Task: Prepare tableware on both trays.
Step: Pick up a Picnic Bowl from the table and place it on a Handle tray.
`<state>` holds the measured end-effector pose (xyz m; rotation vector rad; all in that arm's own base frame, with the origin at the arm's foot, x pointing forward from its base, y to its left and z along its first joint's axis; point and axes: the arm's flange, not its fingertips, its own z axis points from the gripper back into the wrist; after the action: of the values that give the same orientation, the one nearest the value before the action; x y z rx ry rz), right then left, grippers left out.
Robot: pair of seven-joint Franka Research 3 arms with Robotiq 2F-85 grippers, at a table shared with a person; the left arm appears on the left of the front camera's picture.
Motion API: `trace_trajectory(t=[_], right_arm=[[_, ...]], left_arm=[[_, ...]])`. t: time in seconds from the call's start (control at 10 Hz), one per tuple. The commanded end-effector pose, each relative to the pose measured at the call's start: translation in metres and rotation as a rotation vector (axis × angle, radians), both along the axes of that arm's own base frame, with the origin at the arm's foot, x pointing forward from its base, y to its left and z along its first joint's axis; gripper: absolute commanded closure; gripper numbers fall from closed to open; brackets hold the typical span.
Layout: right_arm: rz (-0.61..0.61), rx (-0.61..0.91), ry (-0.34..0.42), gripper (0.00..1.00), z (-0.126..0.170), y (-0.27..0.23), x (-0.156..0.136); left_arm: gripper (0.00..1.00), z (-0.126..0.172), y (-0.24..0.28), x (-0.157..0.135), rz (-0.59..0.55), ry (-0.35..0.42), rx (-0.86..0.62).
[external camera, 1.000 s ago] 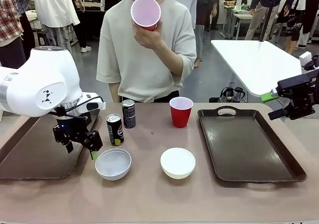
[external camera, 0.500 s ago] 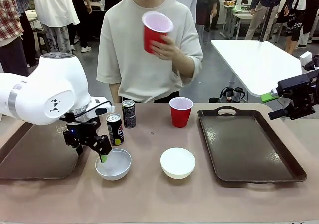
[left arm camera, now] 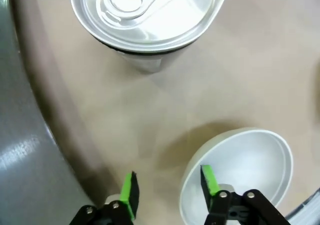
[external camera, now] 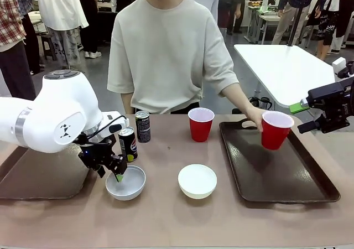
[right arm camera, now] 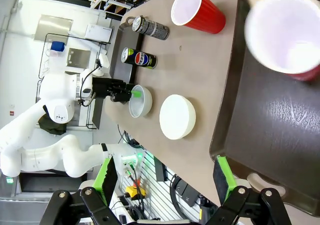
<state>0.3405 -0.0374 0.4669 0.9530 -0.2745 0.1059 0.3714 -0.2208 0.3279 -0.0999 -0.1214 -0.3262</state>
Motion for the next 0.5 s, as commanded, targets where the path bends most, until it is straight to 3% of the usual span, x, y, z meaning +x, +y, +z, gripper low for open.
trace_trajectory(t=[0.0,0.1,0.3,0.4], right_arm=[[-0.003,0.029,-0.004,0.0,0.0,0.001,0.0025],[-0.003,0.029,-0.004,0.0,0.0,0.001,0.0025],[-0.003,0.029,-0.004,0.0,0.0,0.001,0.0025],[-0.003,0.029,-0.004,0.0,0.0,0.001,0.0025]], left_arm=[[1.0,-0.0002,-0.0012,-0.0022,0.027,-0.004,-0.054],[0.82,0.0017,-0.0016,-0.0008,0.026,0.0,-0.062],[1.0,0.0027,-0.0017,-0.0013,0.027,0.006,-0.059],[1.0,0.0024,-0.0015,0.0001,0.032,0.007,-0.058]])
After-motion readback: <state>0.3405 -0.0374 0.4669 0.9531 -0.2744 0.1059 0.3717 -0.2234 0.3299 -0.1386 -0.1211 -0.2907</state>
